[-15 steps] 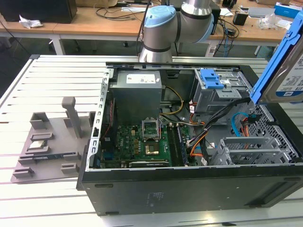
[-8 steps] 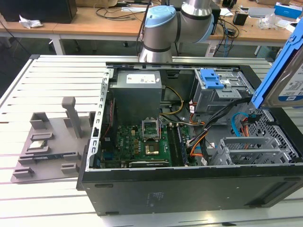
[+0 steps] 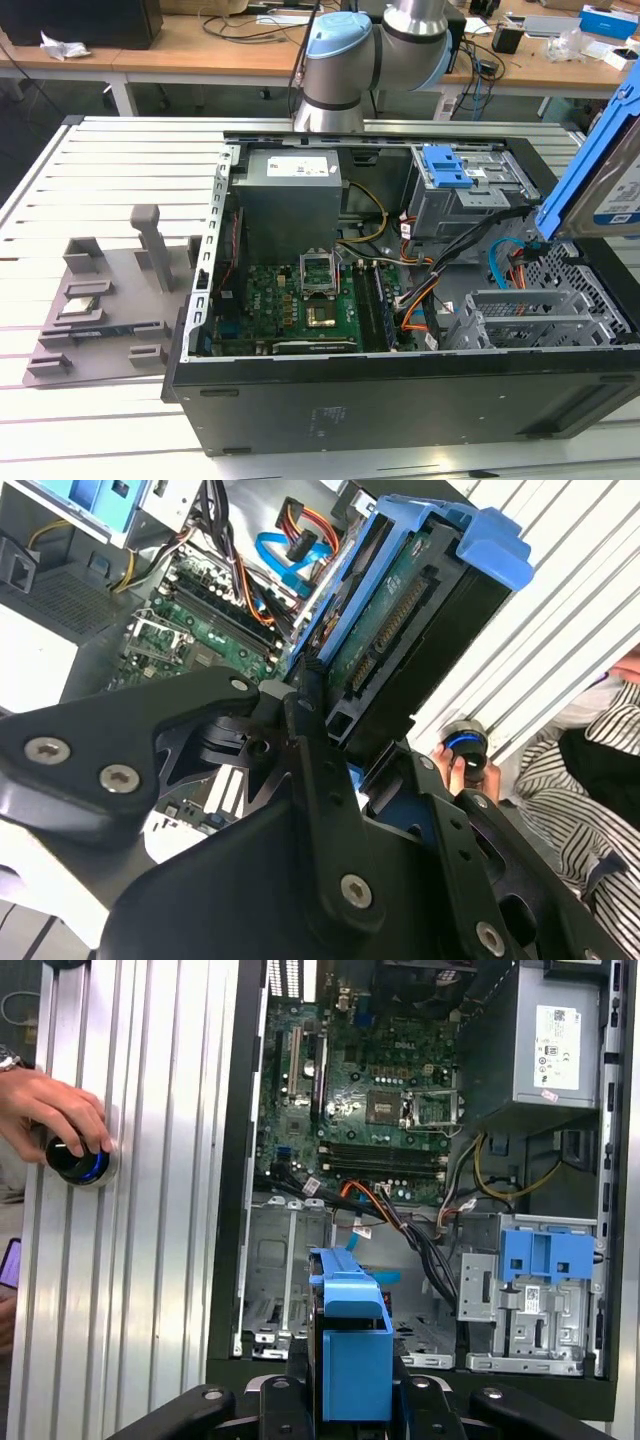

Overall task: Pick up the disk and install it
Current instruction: 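Pick up the disk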

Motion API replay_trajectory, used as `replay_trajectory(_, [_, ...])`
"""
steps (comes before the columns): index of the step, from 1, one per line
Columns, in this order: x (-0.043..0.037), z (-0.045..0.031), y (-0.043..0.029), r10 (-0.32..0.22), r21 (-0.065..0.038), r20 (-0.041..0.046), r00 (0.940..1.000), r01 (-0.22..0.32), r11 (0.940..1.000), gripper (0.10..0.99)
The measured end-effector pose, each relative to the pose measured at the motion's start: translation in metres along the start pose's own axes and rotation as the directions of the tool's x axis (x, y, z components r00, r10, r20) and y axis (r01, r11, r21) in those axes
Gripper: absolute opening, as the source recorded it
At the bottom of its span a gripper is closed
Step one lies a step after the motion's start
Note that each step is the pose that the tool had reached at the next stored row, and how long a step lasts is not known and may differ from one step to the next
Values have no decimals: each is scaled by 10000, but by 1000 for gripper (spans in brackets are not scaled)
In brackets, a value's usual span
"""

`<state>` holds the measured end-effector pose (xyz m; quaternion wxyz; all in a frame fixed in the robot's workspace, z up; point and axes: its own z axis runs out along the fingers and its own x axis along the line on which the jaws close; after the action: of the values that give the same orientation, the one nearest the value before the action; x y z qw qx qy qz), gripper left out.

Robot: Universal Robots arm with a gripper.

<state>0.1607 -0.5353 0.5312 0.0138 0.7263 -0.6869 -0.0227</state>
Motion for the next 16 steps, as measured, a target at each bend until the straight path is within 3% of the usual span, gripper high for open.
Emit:
replay_trajectory(6, [50,34,8,0,0,-2,10000,0,10000,369])
replay_trajectory(9, [57,99,35,12,1,0,10000,-12,10000,369])
replay_trajectory(12, [54,131,94,32,1,2,10000,-32,10000,369])
replay_trajectory(14, [49,162,186,61,1,2,10000,-61,10000,369])
replay_trajectory(16, [48,181,210,96,2,6,10000,-96,10000,369])
